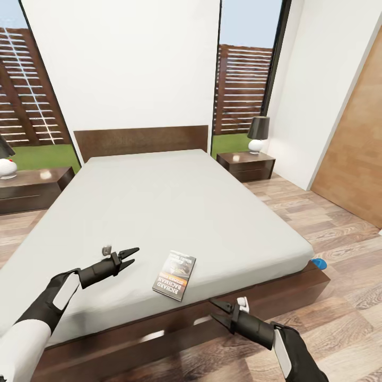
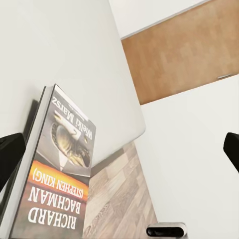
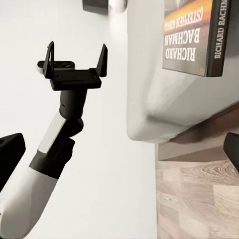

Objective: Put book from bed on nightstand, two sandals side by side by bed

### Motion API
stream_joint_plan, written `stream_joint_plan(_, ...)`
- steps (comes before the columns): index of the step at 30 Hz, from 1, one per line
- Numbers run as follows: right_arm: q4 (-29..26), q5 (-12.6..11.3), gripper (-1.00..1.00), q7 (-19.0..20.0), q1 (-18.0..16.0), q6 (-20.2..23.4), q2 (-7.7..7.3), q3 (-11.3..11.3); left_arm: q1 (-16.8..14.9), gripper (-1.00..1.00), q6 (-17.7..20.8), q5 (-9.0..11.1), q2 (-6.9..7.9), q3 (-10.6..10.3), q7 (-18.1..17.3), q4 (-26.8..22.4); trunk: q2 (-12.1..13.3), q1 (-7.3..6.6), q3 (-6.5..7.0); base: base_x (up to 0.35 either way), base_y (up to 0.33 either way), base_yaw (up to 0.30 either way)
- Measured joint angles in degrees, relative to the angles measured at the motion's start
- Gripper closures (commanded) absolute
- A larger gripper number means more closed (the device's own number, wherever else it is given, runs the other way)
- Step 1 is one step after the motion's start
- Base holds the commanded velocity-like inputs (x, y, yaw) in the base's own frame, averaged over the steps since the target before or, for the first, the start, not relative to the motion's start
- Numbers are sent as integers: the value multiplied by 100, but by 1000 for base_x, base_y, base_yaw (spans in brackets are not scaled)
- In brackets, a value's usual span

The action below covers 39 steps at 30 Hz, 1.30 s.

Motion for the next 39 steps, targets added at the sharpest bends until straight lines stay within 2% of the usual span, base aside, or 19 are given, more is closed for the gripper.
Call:
stream_joint_plan(19, 5, -43, -100, -25, -9, -11, -1, 14, 0, -100, 0, 0, -36, -2, 37, 1, 0, 0, 0, 0, 0, 0)
stream_joint_plan(29, 1, -38, -100, -25, -4, -45, 3, 10, 0, -100, 1, 1, -44, -3, 192, 0, 0, 0, 0, 0, 0, 0)
stream_joint_plan(33, 1, -39, -100, -25, -5, -46, 5, 12, 0, -100, -1, 1, -102, -3, 199, 1, 0, 0, 0, 0, 0, 0)
stream_joint_plan(39, 1, -37, -100, -25, -4, -47, 4, 15, 0, -100, 0, -1, -118, -3, 203, 0, -239, 131, -107, 0, 0, 0)
